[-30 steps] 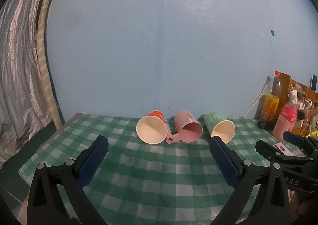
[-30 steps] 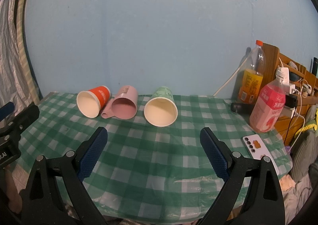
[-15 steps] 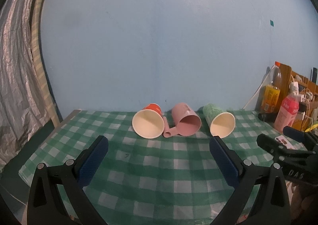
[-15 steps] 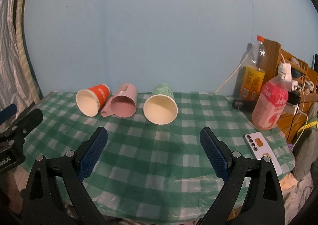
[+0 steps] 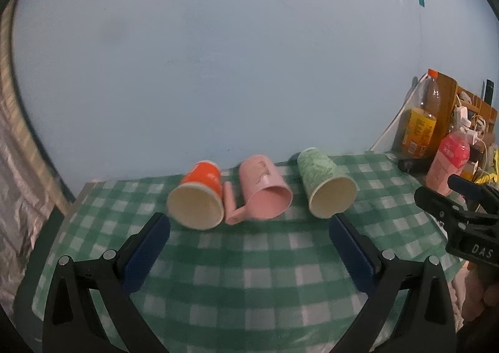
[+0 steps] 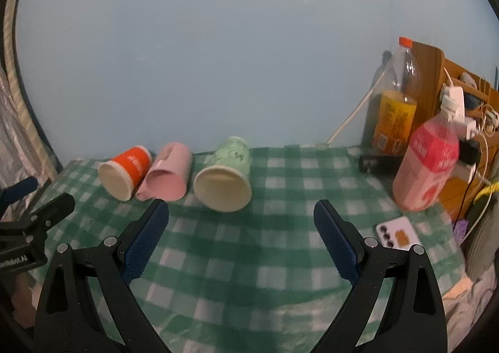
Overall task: Flip cup upside down
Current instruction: 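Move the right gripper toward the green leaf-patterned cup and close on it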
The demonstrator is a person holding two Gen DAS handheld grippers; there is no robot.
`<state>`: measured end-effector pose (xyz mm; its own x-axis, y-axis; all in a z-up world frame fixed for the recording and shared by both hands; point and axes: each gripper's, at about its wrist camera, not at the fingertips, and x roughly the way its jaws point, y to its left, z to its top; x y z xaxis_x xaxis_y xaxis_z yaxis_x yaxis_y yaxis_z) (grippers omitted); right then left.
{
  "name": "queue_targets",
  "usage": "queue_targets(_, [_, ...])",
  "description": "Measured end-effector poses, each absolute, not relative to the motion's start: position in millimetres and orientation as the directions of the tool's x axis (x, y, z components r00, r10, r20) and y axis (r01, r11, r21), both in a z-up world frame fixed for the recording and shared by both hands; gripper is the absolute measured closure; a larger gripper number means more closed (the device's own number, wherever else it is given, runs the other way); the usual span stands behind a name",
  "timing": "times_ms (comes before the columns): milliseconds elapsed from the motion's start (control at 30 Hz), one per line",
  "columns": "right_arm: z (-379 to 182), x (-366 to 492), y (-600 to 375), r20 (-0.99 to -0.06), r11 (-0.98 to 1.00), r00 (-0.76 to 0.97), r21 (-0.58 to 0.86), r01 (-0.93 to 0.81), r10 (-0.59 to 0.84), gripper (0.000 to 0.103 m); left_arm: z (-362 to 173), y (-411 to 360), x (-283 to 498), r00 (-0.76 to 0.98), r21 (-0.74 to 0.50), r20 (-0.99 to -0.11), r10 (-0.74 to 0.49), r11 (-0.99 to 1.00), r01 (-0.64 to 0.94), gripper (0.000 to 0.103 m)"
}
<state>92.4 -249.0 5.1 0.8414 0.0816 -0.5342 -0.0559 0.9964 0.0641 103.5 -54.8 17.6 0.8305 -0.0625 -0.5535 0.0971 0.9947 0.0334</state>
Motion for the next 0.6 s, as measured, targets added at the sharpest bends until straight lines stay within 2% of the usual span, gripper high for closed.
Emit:
queue_targets(167, [16.3,116.5,-260.1,-0.571,0.994,0.814,0.084,-0.069,0.105,0.01,25.7,-77.5,136.1,0.797,0.07,-0.6,-0.063,0.989,0.131,0.0])
queue_targets(367, [23.7,149.3,-272.2,-0.612,0.984,0.776,0.163,-0.068,0.155,0.01,26.9,-94.5,181.9,0.75,0.014,-0.653,-0.109,0.988,0.156,0.0])
queue_targets(600, [17.2,197.1,-298.7,-0.678,0.95,0.698,0.311,-0.009,0.229,0.01,12.7,-113.4,234.4,0.616,-0.09,-0.769,-0.172,0.983,0.161,0.0])
